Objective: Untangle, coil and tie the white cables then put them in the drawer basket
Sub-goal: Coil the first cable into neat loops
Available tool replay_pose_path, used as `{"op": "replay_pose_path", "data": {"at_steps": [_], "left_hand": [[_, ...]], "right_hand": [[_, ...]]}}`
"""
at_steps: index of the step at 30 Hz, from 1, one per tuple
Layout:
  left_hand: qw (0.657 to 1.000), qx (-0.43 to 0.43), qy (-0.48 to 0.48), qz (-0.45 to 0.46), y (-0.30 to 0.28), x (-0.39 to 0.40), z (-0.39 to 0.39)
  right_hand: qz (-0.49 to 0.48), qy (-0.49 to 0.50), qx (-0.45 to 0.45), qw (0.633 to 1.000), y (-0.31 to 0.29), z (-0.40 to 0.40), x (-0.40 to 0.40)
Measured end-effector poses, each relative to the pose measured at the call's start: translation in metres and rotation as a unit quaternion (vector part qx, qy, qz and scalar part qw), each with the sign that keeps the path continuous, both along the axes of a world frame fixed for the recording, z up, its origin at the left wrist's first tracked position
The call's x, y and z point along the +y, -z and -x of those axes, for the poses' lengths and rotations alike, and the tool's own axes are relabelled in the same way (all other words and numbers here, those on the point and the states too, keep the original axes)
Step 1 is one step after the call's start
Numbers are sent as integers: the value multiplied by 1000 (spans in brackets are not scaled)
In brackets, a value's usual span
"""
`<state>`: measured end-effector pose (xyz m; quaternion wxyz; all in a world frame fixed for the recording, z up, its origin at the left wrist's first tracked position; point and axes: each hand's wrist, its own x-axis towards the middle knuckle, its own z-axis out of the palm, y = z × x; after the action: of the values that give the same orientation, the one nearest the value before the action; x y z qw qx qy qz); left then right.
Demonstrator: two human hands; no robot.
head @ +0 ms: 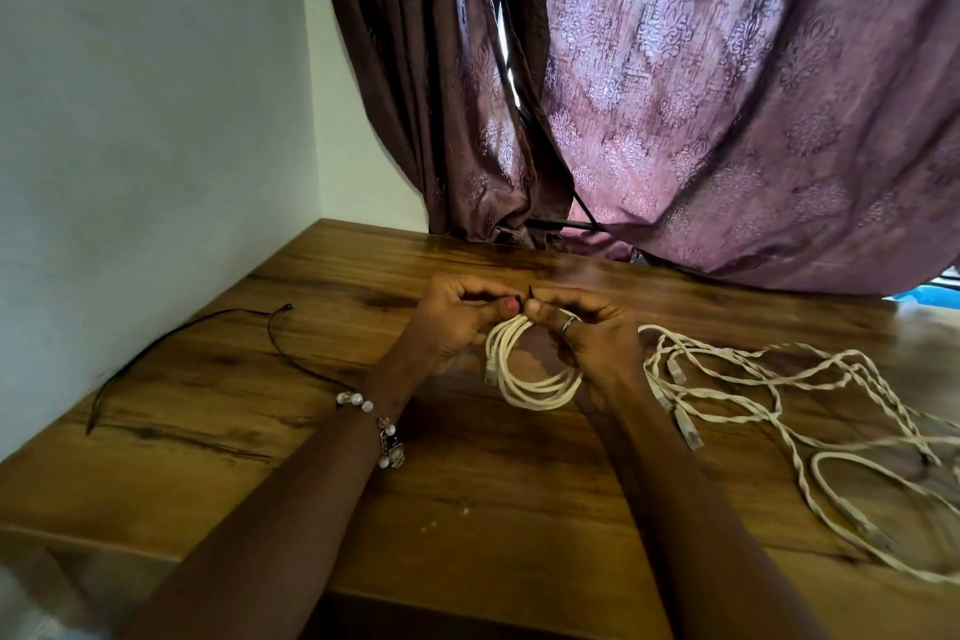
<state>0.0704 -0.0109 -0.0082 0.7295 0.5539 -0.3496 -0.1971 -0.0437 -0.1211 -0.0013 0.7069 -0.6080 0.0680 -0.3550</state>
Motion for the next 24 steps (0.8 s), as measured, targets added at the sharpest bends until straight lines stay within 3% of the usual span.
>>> {"op": "replay_pose_path", "data": {"at_steps": [5, 14, 24], "left_hand": [[1000, 7, -24, 12, -2, 1, 3], [999, 21, -28, 30, -2, 2, 1], [1000, 11, -24, 7, -4, 3, 3]], "right_hand": [[146, 41, -4, 988, 1, -2, 0], [267, 132, -31, 954, 9, -11, -2], [259, 137, 34, 955, 12, -16, -7]]}}
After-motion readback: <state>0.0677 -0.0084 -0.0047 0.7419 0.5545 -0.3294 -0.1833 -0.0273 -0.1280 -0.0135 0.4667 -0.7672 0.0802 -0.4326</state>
